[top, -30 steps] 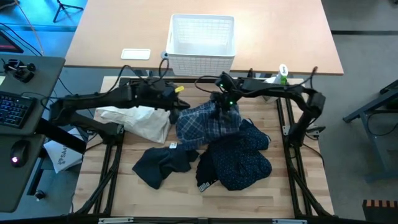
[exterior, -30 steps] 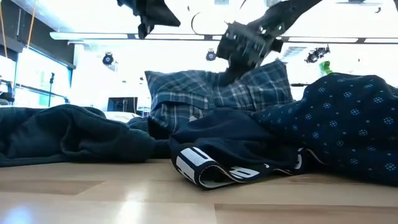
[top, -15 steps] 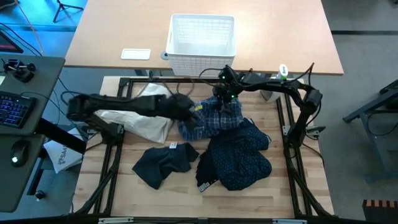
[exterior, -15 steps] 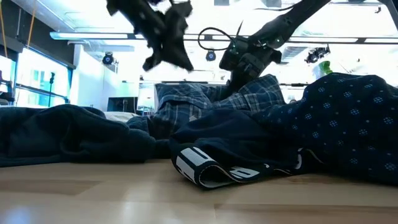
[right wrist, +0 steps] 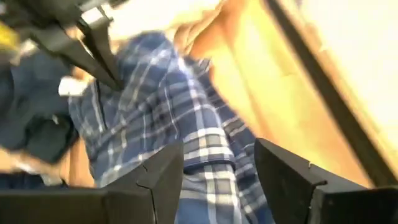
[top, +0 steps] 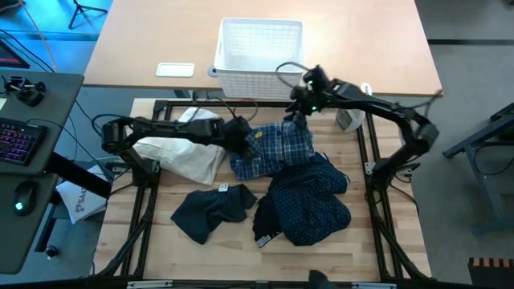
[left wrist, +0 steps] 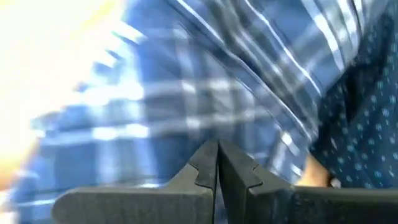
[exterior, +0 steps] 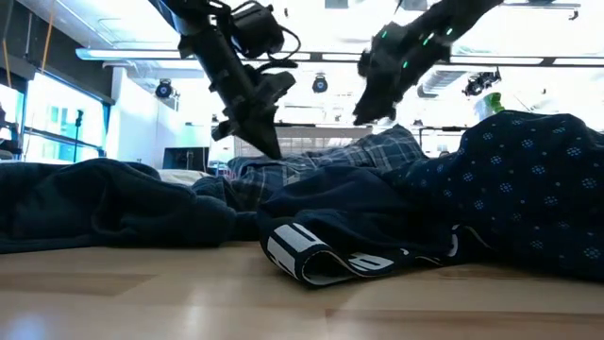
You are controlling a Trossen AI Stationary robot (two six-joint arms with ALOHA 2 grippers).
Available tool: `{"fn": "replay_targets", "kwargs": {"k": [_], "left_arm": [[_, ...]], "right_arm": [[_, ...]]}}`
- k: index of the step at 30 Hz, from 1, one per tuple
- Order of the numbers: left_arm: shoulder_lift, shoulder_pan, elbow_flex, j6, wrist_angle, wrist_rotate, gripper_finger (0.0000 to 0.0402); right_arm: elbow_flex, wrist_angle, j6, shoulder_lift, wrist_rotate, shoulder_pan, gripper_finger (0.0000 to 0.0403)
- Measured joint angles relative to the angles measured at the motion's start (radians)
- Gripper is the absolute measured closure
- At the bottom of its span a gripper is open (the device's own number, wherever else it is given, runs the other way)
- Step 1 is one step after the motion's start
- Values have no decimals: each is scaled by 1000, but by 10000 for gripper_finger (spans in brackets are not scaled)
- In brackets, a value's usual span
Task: Fold laundry
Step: Fold the blue plaid flannel shirt
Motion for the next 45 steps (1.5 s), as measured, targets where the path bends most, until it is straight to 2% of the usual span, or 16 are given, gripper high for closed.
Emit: {"fn": "replay_targets", "kwargs": {"k": [3, 6, 8, 10, 12, 15, 17, 21, 24, 27, 32, 34, 36, 39, 41, 45], "left_arm": [[-37, 38, 0, 33, -7, -1, 401], [-62, 63, 0, 70, -1, 11, 401], [-73, 80, 0, 102, 25, 85, 401], [-72, 96, 1, 124, 33, 195, 401], [-55, 106, 1, 146, 29, 275, 401], [-14, 115, 1, 184, 20, 279, 401], [13, 122, 1, 192, 20, 244, 401], [65, 136, 1, 270, 21, 148, 401], [92, 153, 1, 365, 14, 121, 401], [78, 180, 1, 399, -55, 118, 401], [-17, 223, 1, 400, -141, 127, 401], [-40, 239, 1, 400, -127, 211, 401], [-45, 254, 1, 390, -66, 330, 401], [-13, 256, 2, 386, 1, 400, 401], [29, 245, 2, 416, 1, 410, 401], [133, 222, 1, 500, -12, 379, 401]], "right_arm": [[2, -9, 32, -86, -62, -5, 218], [2, -62, 51, -132, -273, 0, 233], [2, -123, 72, -130, -411, 6, 247], [2, -187, 70, -112, -441, 21, 263], [2, -232, 32, -74, -413, 33, 279], [1, -233, 12, 13, -293, 38, 301], [1, -219, 43, 78, -144, 31, 316], [0, -163, 148, 203, 257, 15, 339], [0, -124, 170, 268, 369, 8, 351], [0, -134, 167, 275, 372, 9, 361], [0, -161, 224, 140, 332, 9, 373], [0, -145, 231, 99, 231, 7, 375], [0, -107, 208, 81, 66, 9, 375], [-24, -44, 186, 94, -102, 16, 375], [-79, 9, 229, 113, -103, 28, 376], [-212, 100, 352, 141, 4, 64, 376]]}}
